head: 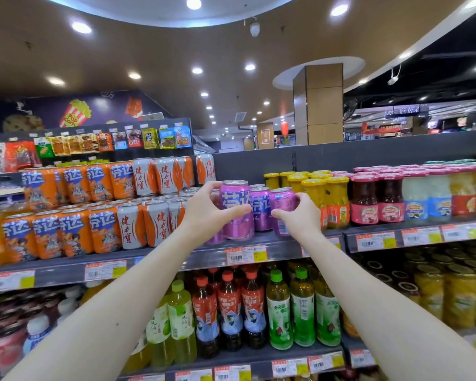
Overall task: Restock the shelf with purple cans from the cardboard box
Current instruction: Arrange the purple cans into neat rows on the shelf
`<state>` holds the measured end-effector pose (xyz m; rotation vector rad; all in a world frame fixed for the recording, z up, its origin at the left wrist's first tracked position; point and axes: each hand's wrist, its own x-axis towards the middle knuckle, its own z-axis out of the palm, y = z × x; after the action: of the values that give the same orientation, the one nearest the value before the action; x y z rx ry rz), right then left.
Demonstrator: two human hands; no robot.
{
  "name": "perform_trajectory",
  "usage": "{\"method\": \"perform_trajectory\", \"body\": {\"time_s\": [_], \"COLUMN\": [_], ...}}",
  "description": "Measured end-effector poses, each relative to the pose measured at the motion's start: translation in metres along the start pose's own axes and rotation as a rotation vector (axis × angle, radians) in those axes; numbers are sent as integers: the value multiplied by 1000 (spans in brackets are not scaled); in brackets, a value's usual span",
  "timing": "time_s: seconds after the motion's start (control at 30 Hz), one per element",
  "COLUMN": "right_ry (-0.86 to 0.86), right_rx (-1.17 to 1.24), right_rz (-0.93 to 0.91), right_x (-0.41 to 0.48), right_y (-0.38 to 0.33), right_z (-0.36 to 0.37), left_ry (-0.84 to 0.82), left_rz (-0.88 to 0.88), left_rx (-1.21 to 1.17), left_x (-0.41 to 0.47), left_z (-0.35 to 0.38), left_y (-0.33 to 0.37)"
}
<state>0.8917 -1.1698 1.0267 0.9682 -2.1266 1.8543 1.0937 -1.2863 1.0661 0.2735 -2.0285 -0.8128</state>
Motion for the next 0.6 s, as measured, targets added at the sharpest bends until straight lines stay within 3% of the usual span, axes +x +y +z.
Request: {"method": "perform_trajectory", "body": {"time_s": [0.6], "right_ry": [-116], "right_rx": [89], "right_rz": [3], "right_x": [-6], "right_y": [0], "right_z": [4], "left_ry": [3], "left_rz": [13], "left_rx": [-46], "left_x": [6], "left_z": [7], "left_y": [6]}}
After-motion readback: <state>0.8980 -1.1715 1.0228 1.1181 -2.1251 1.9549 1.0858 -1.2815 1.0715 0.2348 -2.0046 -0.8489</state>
